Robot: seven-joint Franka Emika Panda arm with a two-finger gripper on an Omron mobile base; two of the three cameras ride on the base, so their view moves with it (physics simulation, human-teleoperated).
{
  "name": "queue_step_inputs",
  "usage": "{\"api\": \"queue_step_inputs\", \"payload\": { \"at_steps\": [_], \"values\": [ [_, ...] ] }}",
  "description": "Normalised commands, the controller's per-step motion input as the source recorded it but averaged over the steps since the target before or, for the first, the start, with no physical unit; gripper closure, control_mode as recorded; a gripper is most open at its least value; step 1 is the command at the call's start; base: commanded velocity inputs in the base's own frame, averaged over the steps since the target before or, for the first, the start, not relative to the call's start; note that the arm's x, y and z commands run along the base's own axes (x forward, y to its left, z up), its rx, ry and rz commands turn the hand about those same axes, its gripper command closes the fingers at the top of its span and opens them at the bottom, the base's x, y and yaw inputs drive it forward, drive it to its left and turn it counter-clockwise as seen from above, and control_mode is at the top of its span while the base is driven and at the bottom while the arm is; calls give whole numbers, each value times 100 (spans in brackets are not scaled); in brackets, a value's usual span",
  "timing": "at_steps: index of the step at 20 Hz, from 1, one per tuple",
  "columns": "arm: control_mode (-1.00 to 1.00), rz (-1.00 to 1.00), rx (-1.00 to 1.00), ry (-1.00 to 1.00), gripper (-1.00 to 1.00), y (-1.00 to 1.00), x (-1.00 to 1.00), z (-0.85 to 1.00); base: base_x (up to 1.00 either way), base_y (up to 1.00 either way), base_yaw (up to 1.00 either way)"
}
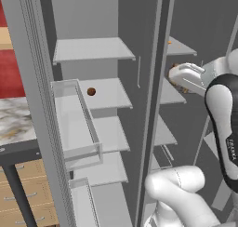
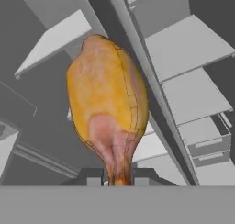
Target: There's a chicken drumstick in the fridge that needs to be moved to the freezer for freezing. Pick up the chicken drumstick from the fridge, place it on any shelf in the freezer, and close the fridge and freezer doors when done.
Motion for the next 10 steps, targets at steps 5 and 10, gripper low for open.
{"api": "queue_step_inputs", "payload": {
  "at_steps": [5,10],
  "values": [
    [-100,0,-4,0,100,-82,-11,0,0,0,0],
    [-100,0,-4,-2,100,-53,0,0,0,0,0]
  ]
}}
